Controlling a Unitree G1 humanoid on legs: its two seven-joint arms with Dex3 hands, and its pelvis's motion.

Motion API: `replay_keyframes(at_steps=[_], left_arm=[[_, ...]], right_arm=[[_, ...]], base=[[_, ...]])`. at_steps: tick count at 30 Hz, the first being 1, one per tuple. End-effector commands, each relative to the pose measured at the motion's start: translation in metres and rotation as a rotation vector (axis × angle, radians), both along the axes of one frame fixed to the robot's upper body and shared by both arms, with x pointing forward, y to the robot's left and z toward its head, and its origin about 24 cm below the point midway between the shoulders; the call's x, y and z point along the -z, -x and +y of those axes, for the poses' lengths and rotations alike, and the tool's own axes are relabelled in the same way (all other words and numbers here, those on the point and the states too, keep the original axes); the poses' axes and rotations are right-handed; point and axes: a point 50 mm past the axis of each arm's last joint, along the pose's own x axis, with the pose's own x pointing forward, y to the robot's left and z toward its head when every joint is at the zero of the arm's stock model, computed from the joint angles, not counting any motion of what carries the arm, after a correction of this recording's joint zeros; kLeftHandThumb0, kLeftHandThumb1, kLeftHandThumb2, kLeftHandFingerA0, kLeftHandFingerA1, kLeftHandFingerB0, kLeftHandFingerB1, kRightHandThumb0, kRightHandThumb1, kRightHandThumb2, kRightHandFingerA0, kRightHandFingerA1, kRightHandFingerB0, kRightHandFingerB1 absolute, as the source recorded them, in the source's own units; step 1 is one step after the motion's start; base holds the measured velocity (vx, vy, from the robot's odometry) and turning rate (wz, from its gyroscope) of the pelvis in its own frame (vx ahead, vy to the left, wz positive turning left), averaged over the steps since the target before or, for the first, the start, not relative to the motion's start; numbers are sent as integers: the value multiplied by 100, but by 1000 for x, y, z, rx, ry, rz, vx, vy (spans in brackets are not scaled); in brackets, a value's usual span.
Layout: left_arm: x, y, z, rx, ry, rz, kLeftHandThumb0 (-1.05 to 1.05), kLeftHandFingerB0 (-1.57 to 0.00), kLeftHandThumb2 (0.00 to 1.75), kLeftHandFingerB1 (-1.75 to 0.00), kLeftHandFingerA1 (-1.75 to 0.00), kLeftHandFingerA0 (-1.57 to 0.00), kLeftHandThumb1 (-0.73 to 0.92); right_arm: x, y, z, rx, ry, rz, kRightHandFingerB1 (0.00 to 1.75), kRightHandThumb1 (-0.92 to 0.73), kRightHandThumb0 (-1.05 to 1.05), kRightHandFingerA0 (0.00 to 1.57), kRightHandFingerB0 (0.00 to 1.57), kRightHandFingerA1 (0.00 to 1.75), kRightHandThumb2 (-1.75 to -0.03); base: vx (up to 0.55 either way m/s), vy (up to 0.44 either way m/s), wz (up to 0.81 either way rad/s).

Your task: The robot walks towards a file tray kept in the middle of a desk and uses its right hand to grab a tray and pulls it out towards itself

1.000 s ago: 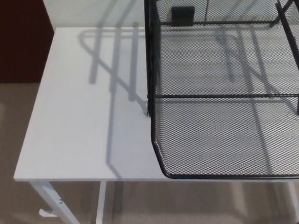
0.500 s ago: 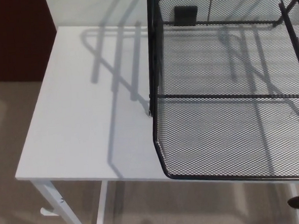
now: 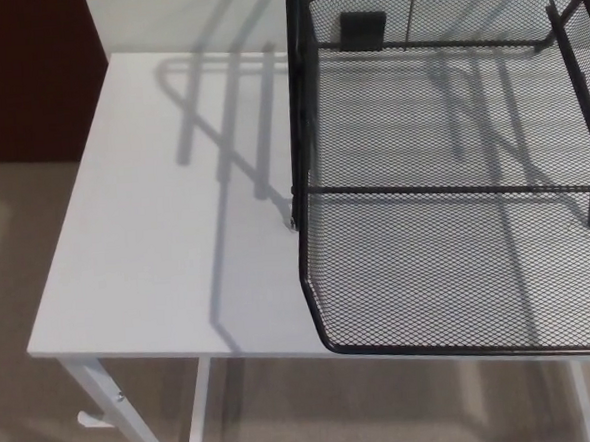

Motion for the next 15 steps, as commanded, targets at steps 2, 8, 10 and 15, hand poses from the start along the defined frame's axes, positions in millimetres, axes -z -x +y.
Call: replay_keyframes(at_steps=[2, 8, 10, 15], left_arm=[[-2, 5, 15, -15, -53, 29, -73, -23, 77, -62, -73, -45, 30], [-1, 5, 16, -38, -51, 31, -72, -24, 53, -63, -74, -43, 37], [0, 5, 16, -49, -59, 36, -73, -24, 77, -62, -72, -43, 31], [-3, -3, 16, -61, -45, 15, -66, -24, 52, -64, -73, -41, 37]], right_arm=[[2, 1, -4, 62, -69, -71, 43, -39, -38, 0, 1, 48, -79], [2, 2, -7, 70, -62, -59, 35, -49, -46, 10, 2, 45, -64], [2, 2, -6, 74, -73, -63, 35, -46, -44, 7, 0, 46, -66], [0, -2, -7, 65, -72, -77, 33, -54, -43, 10, 7, 42, -56]], base=[[0, 0, 0], [0, 0, 0], [0, 0, 0], [0, 0, 0]])
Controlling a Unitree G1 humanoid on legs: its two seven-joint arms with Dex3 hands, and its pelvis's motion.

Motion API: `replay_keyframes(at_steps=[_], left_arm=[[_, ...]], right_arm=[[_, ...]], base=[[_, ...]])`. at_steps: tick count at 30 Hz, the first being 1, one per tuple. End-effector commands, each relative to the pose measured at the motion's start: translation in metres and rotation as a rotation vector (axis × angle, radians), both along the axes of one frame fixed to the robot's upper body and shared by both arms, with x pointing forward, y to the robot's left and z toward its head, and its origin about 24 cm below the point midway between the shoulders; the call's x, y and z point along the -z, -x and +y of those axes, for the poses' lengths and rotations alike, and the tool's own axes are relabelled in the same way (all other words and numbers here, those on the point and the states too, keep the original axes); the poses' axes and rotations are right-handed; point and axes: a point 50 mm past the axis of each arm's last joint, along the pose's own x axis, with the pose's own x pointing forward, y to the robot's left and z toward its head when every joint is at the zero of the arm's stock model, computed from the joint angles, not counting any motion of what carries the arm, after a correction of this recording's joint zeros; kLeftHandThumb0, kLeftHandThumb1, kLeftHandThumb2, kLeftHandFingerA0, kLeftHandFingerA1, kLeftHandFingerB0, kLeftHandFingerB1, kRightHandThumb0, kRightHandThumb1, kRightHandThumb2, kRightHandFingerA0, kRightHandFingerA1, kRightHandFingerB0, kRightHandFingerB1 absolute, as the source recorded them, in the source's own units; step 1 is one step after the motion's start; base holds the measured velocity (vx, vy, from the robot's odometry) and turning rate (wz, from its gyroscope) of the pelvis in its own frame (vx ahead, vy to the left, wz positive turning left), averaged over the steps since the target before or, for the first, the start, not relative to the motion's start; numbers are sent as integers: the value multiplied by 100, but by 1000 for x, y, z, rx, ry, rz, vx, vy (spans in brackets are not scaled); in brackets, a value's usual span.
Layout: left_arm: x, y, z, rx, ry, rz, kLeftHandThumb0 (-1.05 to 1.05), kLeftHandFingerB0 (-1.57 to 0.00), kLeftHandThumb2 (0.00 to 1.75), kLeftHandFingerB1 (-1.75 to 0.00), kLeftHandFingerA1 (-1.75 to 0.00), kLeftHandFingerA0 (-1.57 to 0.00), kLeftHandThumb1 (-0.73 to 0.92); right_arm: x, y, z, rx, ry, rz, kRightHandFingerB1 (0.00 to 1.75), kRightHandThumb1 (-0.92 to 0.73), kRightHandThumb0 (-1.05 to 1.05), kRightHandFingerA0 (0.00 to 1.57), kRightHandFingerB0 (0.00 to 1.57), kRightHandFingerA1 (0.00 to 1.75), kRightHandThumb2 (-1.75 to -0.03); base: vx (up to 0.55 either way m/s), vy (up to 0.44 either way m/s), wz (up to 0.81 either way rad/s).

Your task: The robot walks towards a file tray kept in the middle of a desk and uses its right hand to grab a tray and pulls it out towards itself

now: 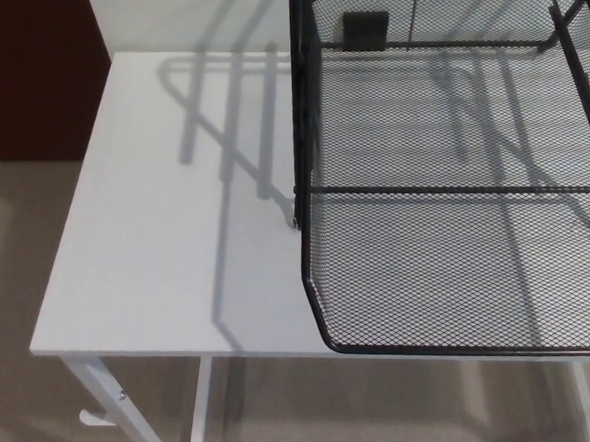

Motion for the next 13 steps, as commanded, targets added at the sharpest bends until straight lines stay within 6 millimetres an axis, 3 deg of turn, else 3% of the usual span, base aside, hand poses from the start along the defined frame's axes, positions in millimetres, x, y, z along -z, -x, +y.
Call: replay_keyframes(at_steps=[1, 3, 4, 5, 11, 12, 13], left_arm=[[-2, -4, 6, -31, -18, -8, -67, -24, 52, -65, -74, -41, 37], [-2, -4, 5, -31, -20, -12, -69, -24, 52, -66, -75, -40, 37], [-3, -4, 5, -24, -19, -17, -72, -24, 76, -64, -73, -41, 30], [-3, -4, 5, -19, -19, -17, -65, -23, 52, -65, -76, -40, 37], [-6, -10, 4, -5, -27, -29, -72, -25, 55, -63, -74, -43, 37], [-7, -9, 5, -1, -31, -28, -72, -25, 79, -63, -73, -44, 30], [-7, -9, 5, -1, -31, -28, -72, -25, 79, -63, -73, -44, 30]], right_arm=[[-5, -5, -8, 18, 14, -33, 32, -53, -41, 10, 6, 41, -56], [-5, -5, -8, -2, 22, -27, 35, -49, -47, 11, 3, 46, -64], [-5, -5, -8, 8, 14, -23, 32, -55, -43, 9, 6, 41, -57], [-5, -5, -8, 4, 19, -21, 32, -55, -43, 10, 7, 41, -56], [-6, -9, -8, 12, 16, -36, 30, -55, -38, 9, 7, 40, -56], [-6, -10, -7, 4, 21, -36, 30, -55, -39, 10, 7, 40, -56], [-6, -10, -7, 4, 21, -36, 30, -55, -39, 10, 7, 40, -56]], base=[[0, 0, 0], [0, 0, 0], [0, 0, 0], [0, 0, 0], [0, 0, 0], [0, 0, 0], [0, 0, 0]])
